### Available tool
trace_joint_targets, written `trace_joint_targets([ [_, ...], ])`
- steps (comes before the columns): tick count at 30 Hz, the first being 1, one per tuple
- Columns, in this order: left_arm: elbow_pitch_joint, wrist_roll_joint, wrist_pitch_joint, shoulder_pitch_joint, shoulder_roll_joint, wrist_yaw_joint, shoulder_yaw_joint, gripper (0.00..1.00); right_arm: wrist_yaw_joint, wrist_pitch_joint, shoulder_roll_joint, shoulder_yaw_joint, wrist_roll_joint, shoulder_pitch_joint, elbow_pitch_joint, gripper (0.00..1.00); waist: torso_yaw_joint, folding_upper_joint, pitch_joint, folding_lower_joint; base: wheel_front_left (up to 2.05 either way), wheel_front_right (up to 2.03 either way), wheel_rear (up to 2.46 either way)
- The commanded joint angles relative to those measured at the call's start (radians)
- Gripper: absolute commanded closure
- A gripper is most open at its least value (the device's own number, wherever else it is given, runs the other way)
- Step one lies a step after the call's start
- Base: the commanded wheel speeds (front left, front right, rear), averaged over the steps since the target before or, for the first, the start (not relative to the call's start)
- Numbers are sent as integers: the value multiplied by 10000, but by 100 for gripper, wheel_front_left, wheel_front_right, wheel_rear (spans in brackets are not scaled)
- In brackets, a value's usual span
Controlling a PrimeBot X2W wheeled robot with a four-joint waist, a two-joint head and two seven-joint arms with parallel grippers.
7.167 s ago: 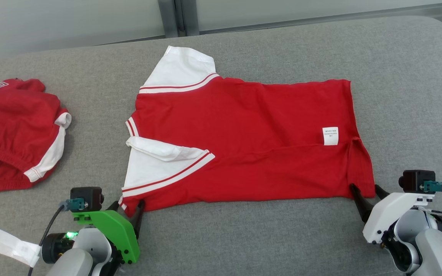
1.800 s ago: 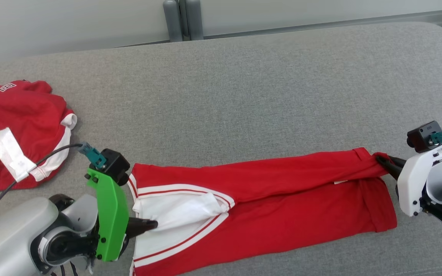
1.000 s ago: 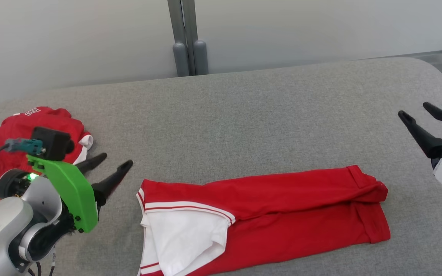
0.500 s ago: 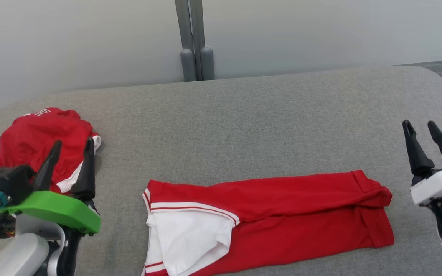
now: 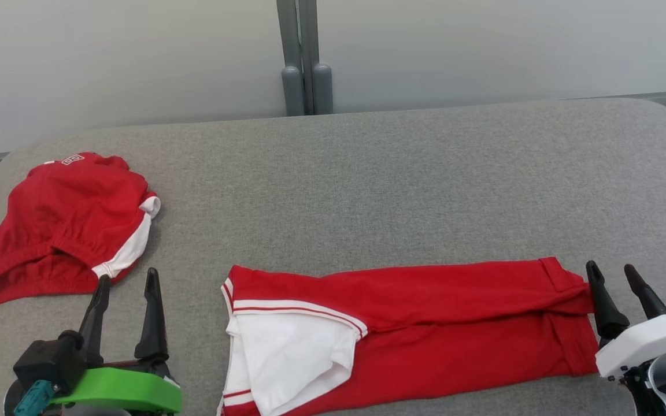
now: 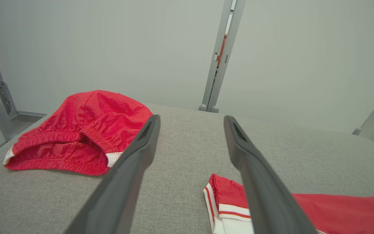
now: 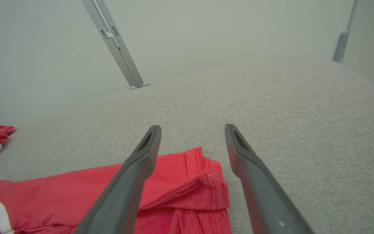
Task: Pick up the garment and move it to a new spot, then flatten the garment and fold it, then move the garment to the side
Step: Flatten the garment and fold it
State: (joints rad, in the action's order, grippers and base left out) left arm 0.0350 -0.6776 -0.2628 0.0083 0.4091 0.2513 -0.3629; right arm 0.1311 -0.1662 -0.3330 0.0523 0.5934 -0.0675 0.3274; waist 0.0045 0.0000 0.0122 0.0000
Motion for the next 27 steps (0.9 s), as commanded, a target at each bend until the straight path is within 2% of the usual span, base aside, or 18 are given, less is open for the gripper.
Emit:
trace_joint_targets([
  [1,-69,252,-23,46,-169,-233,131,0,-7,298,16,3,-106,-183,139,0,43,0,73,0,0,0,0],
  [10,-798,1061,-13,-171,-1053,-1247,520,0,-7,2277,300,-451,-495,-1314,1908,0,370,0,293,0,0,0,0],
  [20,-1306,1525,-13,-121,-1556,-1733,902,0,-7,4112,779,-1061,-297,-1369,3033,0,693,0,408,0,0,0,0],
  [26,-1598,1684,-14,-295,-1726,-2000,990,0,-1,5174,1091,-755,240,-1560,3531,0,754,0,449,0,0,0,0],
  [27,-1623,1704,-14,-293,-1747,-2006,1001,0,-1,5201,1093,-745,255,-1589,3554,30,759,0,442,0,0,0,0],
])
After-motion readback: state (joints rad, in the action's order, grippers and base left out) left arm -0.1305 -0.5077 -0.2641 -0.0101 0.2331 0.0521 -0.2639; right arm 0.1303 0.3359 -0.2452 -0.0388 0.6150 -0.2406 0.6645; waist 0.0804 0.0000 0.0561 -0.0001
